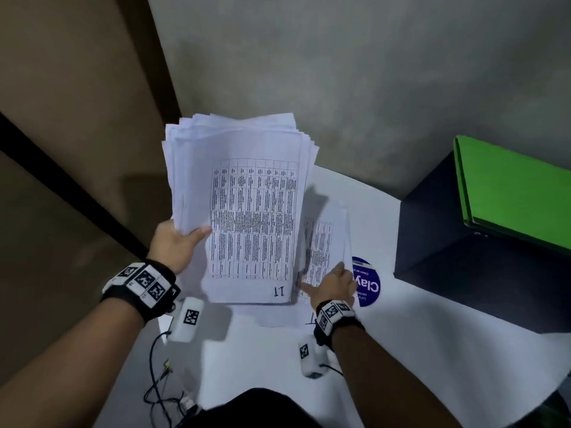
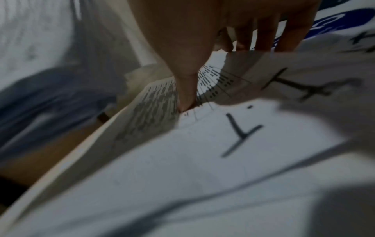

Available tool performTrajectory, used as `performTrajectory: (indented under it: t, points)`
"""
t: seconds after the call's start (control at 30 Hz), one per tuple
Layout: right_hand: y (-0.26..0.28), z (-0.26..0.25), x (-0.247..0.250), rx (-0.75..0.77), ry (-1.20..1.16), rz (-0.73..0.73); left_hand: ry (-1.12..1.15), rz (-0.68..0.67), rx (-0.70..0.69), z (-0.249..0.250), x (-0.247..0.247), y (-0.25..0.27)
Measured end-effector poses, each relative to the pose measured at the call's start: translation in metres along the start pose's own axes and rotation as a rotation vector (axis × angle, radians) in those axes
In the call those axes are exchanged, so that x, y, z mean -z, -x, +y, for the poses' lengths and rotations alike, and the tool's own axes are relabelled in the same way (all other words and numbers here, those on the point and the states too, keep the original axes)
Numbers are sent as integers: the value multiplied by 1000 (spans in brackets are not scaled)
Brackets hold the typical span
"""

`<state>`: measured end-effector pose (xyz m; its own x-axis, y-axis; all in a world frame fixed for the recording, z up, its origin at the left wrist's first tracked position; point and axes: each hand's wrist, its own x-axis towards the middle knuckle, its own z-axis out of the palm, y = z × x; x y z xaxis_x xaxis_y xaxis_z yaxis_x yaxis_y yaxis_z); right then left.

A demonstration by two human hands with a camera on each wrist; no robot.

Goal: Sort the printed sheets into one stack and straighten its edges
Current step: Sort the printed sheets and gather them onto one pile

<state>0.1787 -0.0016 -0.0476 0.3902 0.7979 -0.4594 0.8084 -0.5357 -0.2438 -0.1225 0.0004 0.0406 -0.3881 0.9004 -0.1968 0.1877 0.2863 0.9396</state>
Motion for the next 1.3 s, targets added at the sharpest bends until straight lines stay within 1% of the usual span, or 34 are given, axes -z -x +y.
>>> performTrajectory:
  t: [0.07,0.13,0.17,0.27,0.33,0.37,0.43,0.47,0.53,0.6,0.67,0.7,0.77,0.87,0.93,1.0,1.07,1.13,1.17,1.23,1.3]
  points:
    - [-4,-5,2,-51,-135,-40,-3,-4,55,-11,5,3]
    - [-7,-8,5,-84,-257,-35,-19,-11,103,-17,7,6]
    - [-7,-9,7,-87,-295,-28,-20,-17,125,-19,7,8]
    - [-7,-7,9,-77,-311,-37,-14,-43,170,-19,7,13]
    - [-7,-1,13,-62,-296,-10,-18,-71,207,-18,9,15]
    - [-7,3,17,-61,-258,31,-14,-80,223,-20,10,15]
    - [-9,9,23,-77,-116,99,-3,-90,282,-27,15,13]
    - [-10,12,25,-85,-60,102,-14,-107,323,-31,15,13]
    - [-11,15,27,-84,-35,84,-53,-125,381,-33,14,15]
    - [-12,17,26,-48,2,121,-104,-124,436,-36,11,16]
    - [-14,21,25,21,20,181,-165,-131,495,-36,6,20]
    - [-14,22,23,45,-9,192,-195,-144,508,-38,3,20]
    - [-13,20,24,40,-123,158,-248,-188,524,-40,-3,23]
    - [-4,15,34,-45,-365,95,-350,-206,509,-47,-13,27]
    - [4,14,51,-61,-468,94,-423,-235,506,-46,-17,29]
    - [13,12,79,-13,-452,154,-475,-281,517,-50,-18,29]
    - [20,11,113,68,-453,291,-505,-308,533,-53,-17,29]
    - [24,11,147,153,-562,407,-520,-326,531,-55,-19,32]
    - [27,10,163,182,-643,434,-530,-324,526,-53,-20,33]
    - [30,9,183,211,-810,419,-532,-294,491,-53,-24,35]
    - [28,7,183,212,-896,342,-477,-247,429,-56,-28,37]
